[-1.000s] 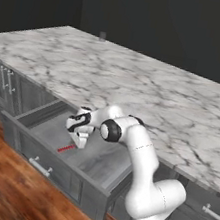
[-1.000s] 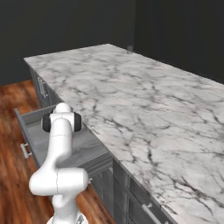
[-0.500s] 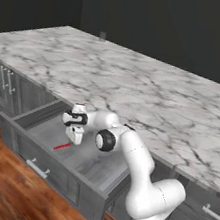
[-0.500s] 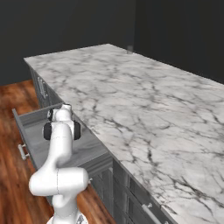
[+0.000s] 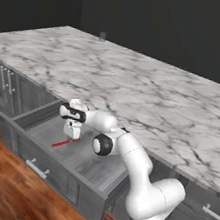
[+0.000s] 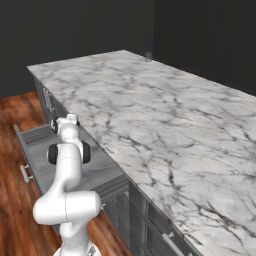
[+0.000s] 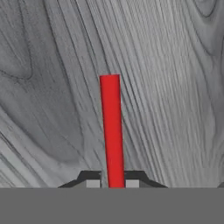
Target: Take a straw from the drawer in front and place it inside the glass cup on the dining counter.
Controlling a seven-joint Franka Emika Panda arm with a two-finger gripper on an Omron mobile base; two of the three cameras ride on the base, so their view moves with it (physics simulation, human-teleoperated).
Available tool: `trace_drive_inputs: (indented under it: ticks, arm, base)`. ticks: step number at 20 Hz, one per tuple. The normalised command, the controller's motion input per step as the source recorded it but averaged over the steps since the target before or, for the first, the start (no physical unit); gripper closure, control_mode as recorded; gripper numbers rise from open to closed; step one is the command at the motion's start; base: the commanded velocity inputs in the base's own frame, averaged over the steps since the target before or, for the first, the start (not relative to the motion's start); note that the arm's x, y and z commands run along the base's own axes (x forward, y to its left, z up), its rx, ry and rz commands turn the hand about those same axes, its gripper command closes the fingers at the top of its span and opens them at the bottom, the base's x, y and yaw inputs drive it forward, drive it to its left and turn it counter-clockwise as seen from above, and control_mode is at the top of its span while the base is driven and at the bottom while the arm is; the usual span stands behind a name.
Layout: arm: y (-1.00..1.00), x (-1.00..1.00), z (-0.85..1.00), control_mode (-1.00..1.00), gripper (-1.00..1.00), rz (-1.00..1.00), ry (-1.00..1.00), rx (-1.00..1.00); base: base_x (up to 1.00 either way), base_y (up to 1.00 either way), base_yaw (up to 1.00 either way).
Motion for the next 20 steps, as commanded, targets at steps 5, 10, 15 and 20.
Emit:
trace_drive_inputs:
  ticks: [5, 10, 15, 20]
  arm:
    - [0.0, -0.84, 0.66, -1.0, 1.0, 0.0, -0.06, 0.0]
    - [-0.17, -1.0, 0.38, -1.0, 1.0, 0.01, -0.02, 0.0]
    - [-0.49, -1.0, 0.48, -1.0, 1.0, 0.01, -0.13, 0.0]
    - [-0.53, -1.0, 0.73, -1.0, 1.0, 0.02, -0.21, 0.0]
  base:
    - [0.0, 0.0, 0.0]
    - [0.0, 0.0, 0.0]
    - [0.0, 0.0, 0.0]
    - [0.0, 0.0, 0.0]
